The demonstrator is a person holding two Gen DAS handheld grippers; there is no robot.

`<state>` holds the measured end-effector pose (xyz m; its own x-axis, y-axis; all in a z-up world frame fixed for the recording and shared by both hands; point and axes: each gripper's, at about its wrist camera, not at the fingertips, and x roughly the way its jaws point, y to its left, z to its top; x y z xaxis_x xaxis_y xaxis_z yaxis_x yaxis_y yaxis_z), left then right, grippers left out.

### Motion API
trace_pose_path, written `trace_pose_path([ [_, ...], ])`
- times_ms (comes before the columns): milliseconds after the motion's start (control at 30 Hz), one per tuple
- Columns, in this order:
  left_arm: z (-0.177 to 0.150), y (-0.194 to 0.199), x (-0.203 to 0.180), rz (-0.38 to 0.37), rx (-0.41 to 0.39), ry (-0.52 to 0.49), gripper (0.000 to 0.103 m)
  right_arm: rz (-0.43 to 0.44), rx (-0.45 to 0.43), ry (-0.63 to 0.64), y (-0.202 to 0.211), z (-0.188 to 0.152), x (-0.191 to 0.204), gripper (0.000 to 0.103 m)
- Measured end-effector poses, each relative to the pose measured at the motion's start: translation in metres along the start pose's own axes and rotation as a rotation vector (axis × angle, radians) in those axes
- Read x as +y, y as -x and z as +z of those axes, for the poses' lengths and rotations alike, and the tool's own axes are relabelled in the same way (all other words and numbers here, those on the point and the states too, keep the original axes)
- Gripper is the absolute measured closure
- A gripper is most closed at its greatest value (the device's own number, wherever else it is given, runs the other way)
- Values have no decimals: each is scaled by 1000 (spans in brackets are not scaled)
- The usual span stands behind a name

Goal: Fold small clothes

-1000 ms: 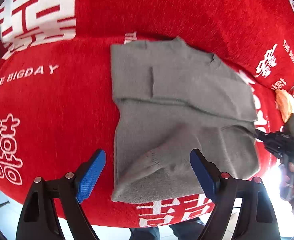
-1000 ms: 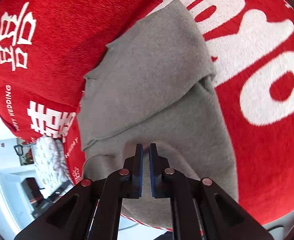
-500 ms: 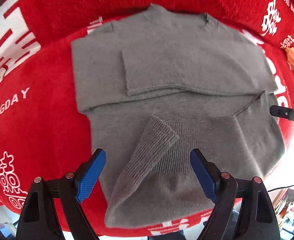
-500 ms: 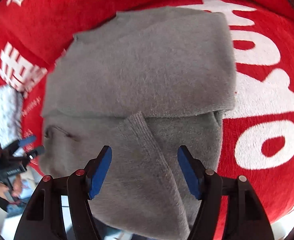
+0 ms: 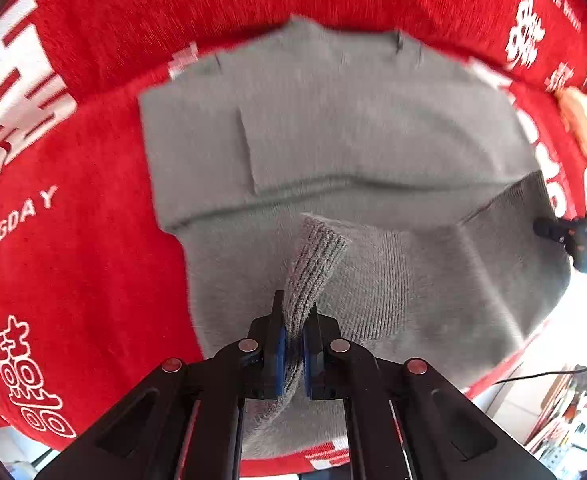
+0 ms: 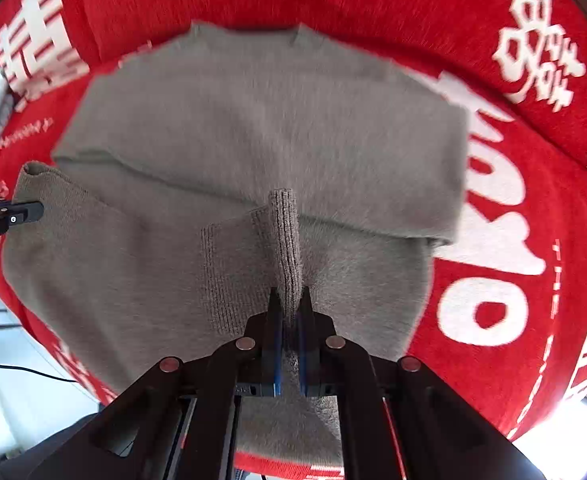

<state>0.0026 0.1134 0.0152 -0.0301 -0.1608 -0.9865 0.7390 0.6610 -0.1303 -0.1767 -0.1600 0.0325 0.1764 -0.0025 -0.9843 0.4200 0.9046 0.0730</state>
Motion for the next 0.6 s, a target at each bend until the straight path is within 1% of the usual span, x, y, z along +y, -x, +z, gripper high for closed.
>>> trace_pose_path([
  [100, 4, 29, 7, -30, -44, 18, 96, -8, -66, -19, 31, 8, -7, 97],
  [167, 11, 49, 10, -30, -85, 18, 96, -13, -115, -25, 52, 21, -13, 97],
  [267, 32, 74, 16, -39, -157, 28, 96, -13, -175, -35, 70, 51, -20, 97],
  [300, 46, 78, 13, -38, -181, 32, 96, -14, -196, -34, 73, 64, -23, 97],
  [333, 59, 84, 16, -37, -211, 35, 96, -16, -209, -31, 70, 75, -23, 97],
  [400, 78, 85, 21, -26, -248, 38, 96, -20, -231, -27, 66, 99, -32, 97],
  [467, 98, 82, 24, -9, -281, 49, 96, -14, -231, -38, 53, 121, -41, 97],
  [533, 122, 69, 29, -4, -293, 67, 96, 9, -212, -65, 32, 140, -50, 97],
  [600, 139, 47, 31, 22, -278, 75, 96, 35, -175, -90, 4, 155, -60, 97],
])
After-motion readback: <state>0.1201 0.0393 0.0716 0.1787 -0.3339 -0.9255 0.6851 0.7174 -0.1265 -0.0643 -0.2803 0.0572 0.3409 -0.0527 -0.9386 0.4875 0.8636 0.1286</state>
